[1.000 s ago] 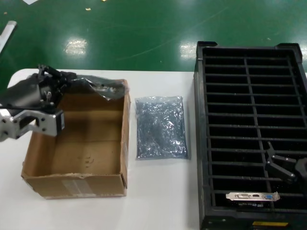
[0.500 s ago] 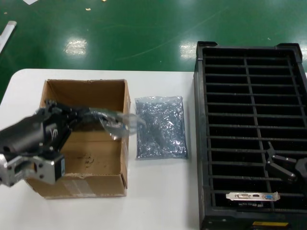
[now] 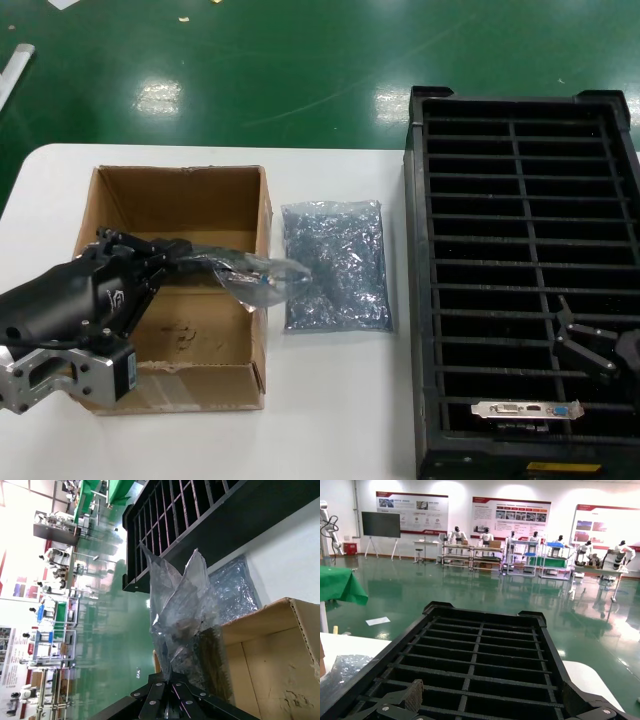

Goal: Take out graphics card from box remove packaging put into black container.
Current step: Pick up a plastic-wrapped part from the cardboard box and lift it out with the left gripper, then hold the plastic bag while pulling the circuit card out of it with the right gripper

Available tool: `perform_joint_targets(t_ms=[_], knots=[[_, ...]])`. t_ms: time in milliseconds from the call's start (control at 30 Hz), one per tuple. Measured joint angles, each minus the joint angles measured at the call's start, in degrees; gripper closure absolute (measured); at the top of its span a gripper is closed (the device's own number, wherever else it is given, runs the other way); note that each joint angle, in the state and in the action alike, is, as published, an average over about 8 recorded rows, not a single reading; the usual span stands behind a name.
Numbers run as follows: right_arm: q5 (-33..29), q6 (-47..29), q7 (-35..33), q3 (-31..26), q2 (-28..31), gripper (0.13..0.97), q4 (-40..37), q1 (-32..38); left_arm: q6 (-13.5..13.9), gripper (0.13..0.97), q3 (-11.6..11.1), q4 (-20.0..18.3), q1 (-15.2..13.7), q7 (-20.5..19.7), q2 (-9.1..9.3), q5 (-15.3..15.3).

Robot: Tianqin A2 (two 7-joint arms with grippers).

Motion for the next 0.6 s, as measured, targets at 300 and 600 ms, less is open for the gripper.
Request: perform_joint_targets(t_ms=[300, 600], knots=[[0.1, -4.3, -4.7, 2.6, -3.7, 0.129, 0.1, 3.5, 0.0, 0.959, 0.0, 0.0, 0.0, 0.0, 0.00, 0.0], [1.5, -13.0, -14.0, 3.0, -4.8, 0.131, 1.9, 6.5, 0.0, 0.959, 0.0, 0.0, 0.0, 0.0, 0.00, 0.0]])
